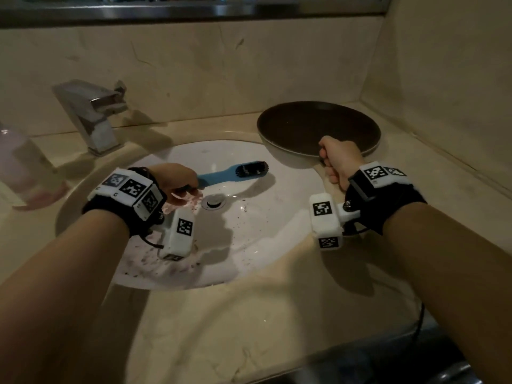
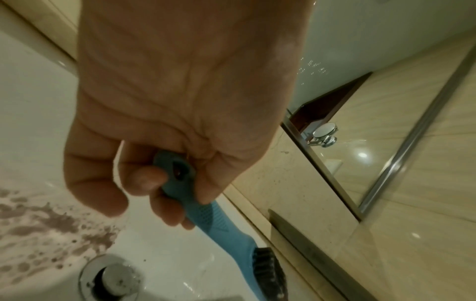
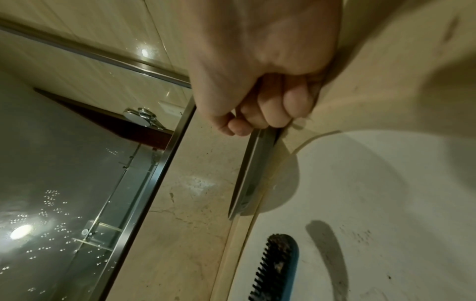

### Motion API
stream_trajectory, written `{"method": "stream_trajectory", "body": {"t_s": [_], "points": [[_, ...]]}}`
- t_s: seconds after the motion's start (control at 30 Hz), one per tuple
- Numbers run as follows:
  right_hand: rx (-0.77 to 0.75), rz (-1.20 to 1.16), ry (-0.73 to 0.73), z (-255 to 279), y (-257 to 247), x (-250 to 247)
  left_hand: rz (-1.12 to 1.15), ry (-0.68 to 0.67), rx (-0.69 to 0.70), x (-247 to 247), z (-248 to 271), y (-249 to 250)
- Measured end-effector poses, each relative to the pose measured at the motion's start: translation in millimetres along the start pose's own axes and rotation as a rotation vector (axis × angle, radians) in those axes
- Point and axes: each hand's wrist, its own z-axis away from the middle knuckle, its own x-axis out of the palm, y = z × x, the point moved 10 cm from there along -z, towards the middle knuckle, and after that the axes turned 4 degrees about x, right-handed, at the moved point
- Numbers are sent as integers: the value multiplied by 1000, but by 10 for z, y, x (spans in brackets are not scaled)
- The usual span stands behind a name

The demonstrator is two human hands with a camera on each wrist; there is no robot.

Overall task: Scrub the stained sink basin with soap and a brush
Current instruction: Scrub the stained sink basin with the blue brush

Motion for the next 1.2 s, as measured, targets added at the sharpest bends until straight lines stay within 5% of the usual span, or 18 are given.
{"method": "stream_trajectory", "body": {"t_s": [0.17, 0.5, 0.73, 1.0, 1.2], "points": [[-13, 31, 59, -50, -13, -25, -19, 48, -18, 69, -227, -76], [-25, 48, 79, -96, -7, -24, -334, 247, 205, 159, -425, 141], [-48, 58, 55, -78, -27, -24, -684, -3, 97, 490, -333, 146], [-63, 75, 56, -97, -22, -23, -1153, -102, 102, 569, -475, 149], [-55, 77, 31, -87, -28, -4, -1251, 122, 91, -6, -1159, -258]]}}
